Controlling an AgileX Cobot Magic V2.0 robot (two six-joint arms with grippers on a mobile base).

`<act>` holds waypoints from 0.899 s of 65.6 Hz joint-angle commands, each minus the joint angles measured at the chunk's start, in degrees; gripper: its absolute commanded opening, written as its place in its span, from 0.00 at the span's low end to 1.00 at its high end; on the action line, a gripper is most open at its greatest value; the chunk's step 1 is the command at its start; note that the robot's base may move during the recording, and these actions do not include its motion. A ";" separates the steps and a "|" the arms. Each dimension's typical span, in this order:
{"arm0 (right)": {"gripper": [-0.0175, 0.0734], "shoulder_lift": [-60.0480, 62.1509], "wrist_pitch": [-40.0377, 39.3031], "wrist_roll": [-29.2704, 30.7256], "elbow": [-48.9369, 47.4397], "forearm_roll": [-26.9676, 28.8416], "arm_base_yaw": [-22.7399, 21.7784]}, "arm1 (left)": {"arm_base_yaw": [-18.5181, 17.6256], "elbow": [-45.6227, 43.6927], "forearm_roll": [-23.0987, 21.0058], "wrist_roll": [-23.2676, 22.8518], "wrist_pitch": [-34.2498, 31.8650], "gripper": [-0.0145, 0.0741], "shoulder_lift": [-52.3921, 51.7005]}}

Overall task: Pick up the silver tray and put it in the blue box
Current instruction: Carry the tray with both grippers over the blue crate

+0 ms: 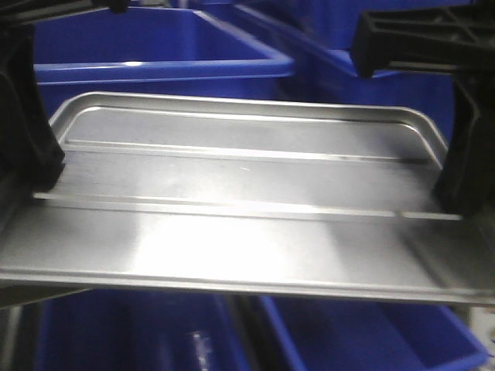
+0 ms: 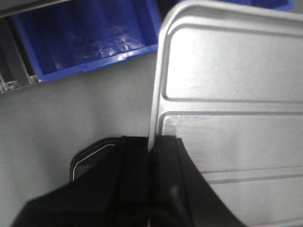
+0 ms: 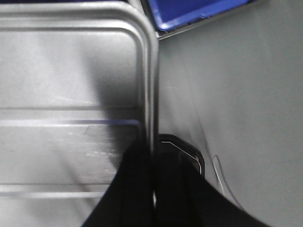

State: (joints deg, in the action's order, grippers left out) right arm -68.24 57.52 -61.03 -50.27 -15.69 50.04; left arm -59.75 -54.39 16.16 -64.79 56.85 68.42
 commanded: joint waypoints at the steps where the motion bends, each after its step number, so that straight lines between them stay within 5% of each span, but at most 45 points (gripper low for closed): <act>1: 0.26 1.45 6.64 0.08 -1.52 -3.38 -0.20 | -0.08 -1.43 3.40 -0.48 2.43 0.05 -1.39; 59: 0.26 1.45 9.76 0.08 -1.52 -3.38 -0.20 | -0.08 -1.43 3.40 -0.48 2.43 0.05 -1.39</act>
State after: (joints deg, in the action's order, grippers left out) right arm -68.24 60.54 -61.15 -50.66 -14.80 50.13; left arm -59.99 -54.39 15.39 -64.59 56.01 68.42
